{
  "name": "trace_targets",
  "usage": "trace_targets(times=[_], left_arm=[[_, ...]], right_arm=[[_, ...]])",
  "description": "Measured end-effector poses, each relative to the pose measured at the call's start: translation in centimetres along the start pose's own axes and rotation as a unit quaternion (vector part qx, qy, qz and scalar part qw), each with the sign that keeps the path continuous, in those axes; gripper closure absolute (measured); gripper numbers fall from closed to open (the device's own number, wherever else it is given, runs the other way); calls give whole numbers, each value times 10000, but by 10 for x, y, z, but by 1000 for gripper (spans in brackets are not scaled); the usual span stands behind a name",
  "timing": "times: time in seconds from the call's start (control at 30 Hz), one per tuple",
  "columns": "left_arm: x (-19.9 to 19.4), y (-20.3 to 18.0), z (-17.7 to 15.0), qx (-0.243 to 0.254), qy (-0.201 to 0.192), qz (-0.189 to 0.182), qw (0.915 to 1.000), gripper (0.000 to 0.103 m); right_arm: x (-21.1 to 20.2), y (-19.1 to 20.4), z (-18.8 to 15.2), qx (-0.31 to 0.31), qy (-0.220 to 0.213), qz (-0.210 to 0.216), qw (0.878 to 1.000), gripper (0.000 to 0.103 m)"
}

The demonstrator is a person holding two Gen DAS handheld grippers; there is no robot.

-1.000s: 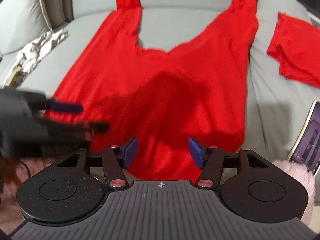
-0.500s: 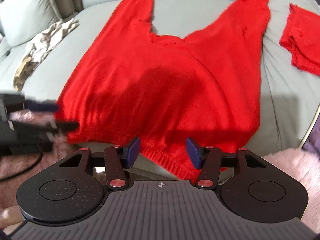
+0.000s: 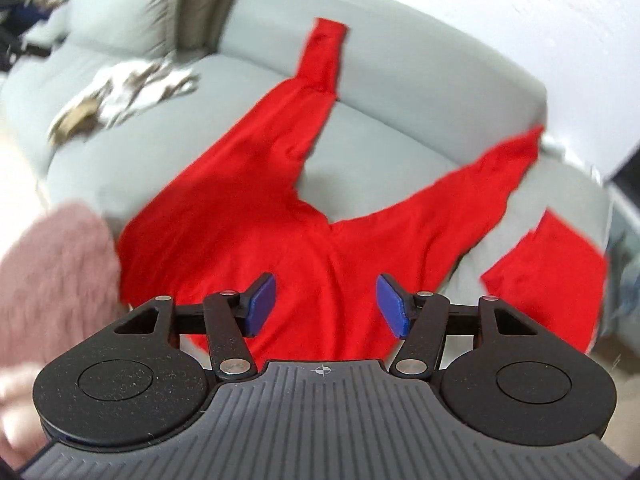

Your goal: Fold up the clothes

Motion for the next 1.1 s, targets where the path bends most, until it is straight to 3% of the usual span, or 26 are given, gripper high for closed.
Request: trace_targets(times=[0.1,0.17,0.23,0.3,0.4,0.53,0.6,0.63,0.67,0.7,0.77,0.8,0.87,0.9,0.97,1.0,1.03,1.07,1.1], left_arm=[[15,-40,-6,-146,-110,-293,9994,39],[47,-75,7,-932,-171,-741,9927,38],[70,-93,13,-1565,-202,-1001,9824,39],[93,-107,19,-2325,-235,-1108,9660,39],[128,-133,32,-3196,-201,-1022,9418,39],[148,-157,40,-3583,-24,-1033,9279,43],[151,-172,46,-3395,-22,-1202,9329,43],[152,-174,46,-3263,-21,-1182,9378,43],[154,-180,48,-2980,-12,-1089,9483,44],[156,-183,47,-2823,-28,-982,9543,44],[164,-183,41,-2797,-4,-904,9558,47],[168,-183,38,-2800,23,-889,9559,48],[178,-180,30,-3017,291,-1183,9456,48],[183,-178,27,-3118,415,-1318,9401,47],[180,-173,26,-3195,672,-1493,9333,49],[179,-173,26,-3184,715,-1522,9329,58],[173,-172,28,-3150,804,-1622,9317,61],[166,-170,33,-3168,627,-1574,9333,61],[160,-168,38,-3182,460,-1524,9346,61]], right_arm=[[-4,10,-16,-254,158,30,9995,38],[2,14,-26,-192,209,112,9995,38],[14,17,-37,-15,213,163,9996,37],[31,15,-46,363,178,223,9989,37],[68,8,-63,1341,-20,254,9906,37],[105,2,-82,2513,25,431,9669,43],[114,4,-87,2744,53,535,9601,50],[121,7,-90,2878,78,640,9555,58],[128,14,-93,2934,111,739,9531,64],[134,21,-95,2855,190,765,9551,65],[144,30,-96,2644,271,728,9613,65],[150,34,-97,2498,297,680,9654,65],[161,40,-101,2306,454,543,9705,64],[170,41,-107,2307,752,506,9688,64],[170,36,-112,2607,982,626,9584,64],[170,35,-111,2658,1047,649,9561,64],[167,31,-113,2818,1243,724,9486,64],[161,22,-115,3044,1336,817,9396,64],[159,19,-115,3101,1278,814,9385,63]])
Point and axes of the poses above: each gripper's, at about its wrist camera, not at the fingertips, and x roughly the way its jaws point, y to its left, z to its top, the point moved 5 cm from there along x, roughly the way its jaws point, and after that the axes turned 8 degrees about x, right-handed, at the moved point
